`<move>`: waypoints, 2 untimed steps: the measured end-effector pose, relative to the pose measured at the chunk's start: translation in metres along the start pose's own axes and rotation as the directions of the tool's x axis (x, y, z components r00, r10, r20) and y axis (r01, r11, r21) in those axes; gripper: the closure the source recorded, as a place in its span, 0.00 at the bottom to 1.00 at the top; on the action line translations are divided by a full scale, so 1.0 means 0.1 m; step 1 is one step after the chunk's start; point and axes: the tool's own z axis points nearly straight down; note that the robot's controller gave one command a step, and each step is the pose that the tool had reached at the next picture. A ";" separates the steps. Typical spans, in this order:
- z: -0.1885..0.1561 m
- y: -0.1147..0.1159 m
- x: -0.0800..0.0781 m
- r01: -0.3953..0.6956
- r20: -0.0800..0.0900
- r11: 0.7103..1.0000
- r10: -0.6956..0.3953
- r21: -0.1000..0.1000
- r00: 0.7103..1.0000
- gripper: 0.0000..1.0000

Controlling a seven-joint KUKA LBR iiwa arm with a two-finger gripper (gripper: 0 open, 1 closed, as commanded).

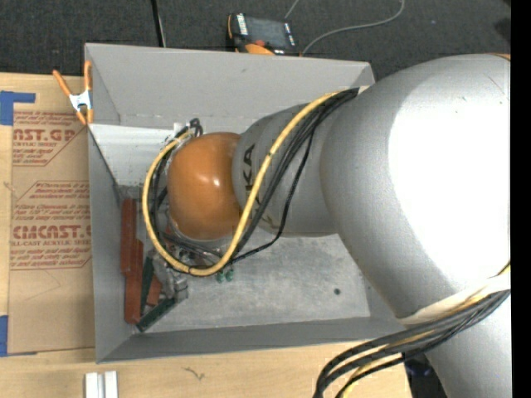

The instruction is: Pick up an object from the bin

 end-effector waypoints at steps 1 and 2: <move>-0.50 0.19 0.10 0.323 -0.002 0.946 -0.323 0.000 0.946 1.00; -0.59 -0.10 0.03 -0.009 -0.003 1.000 0.009 0.001 1.000 1.00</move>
Offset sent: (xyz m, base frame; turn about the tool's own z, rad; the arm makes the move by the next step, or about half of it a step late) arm -0.0178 0.0112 0.0492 -0.3271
